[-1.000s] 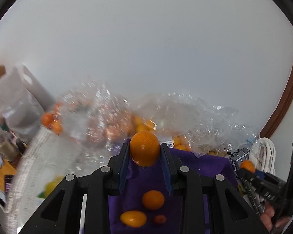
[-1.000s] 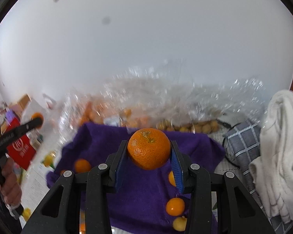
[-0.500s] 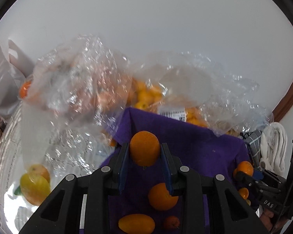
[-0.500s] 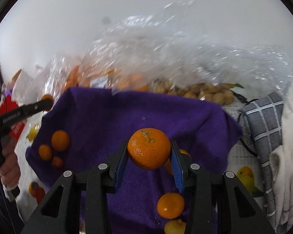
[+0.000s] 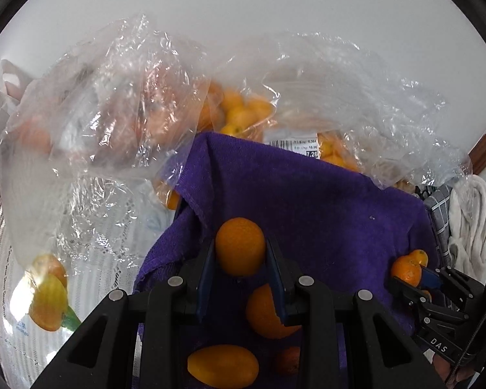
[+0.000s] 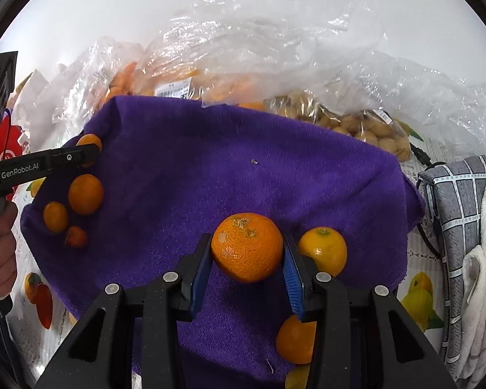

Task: Organize fruits
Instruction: 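Open the right gripper on the towel while the left lowers and releases its orange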

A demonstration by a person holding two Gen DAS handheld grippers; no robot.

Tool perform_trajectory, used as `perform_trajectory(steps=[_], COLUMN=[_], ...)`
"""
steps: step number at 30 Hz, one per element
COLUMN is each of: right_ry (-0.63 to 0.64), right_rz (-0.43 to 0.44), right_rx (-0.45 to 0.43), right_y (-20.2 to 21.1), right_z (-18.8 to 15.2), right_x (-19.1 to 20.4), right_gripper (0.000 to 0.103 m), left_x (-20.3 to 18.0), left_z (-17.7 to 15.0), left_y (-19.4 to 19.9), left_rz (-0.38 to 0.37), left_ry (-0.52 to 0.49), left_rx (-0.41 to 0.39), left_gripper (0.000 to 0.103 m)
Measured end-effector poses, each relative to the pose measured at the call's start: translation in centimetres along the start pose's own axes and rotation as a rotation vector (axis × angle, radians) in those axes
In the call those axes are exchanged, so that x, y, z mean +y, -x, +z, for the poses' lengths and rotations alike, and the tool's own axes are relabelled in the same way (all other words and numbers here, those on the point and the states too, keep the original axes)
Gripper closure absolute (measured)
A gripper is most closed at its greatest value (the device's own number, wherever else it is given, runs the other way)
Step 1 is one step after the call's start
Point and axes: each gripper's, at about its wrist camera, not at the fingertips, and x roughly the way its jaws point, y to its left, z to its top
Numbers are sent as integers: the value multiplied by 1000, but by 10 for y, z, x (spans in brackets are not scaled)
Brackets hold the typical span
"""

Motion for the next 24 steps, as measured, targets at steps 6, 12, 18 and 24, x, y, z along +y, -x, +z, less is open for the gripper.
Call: perform_trajectory(steps=[6,12,18,24], right_ry=[-9,4,55,25], right_rz=[-1,-6,-16,2], right_rx=[12,1,-23,-55], right_y=[-4,0,12,23], right_z=[0,3,4,4], right_x=[-2,0,8,0], right_gripper=[61,54,46,44], left_x=[-1,-4,-3,-4], left_z=[-3,-4,-3,-3], left_y=[-8,-11,-12,-11], left_rz=[13,32,33,31], left_ry=[-1,-11,-13,-15], left_rx=[28,37,39,39], left_gripper=[73,73,73,73])
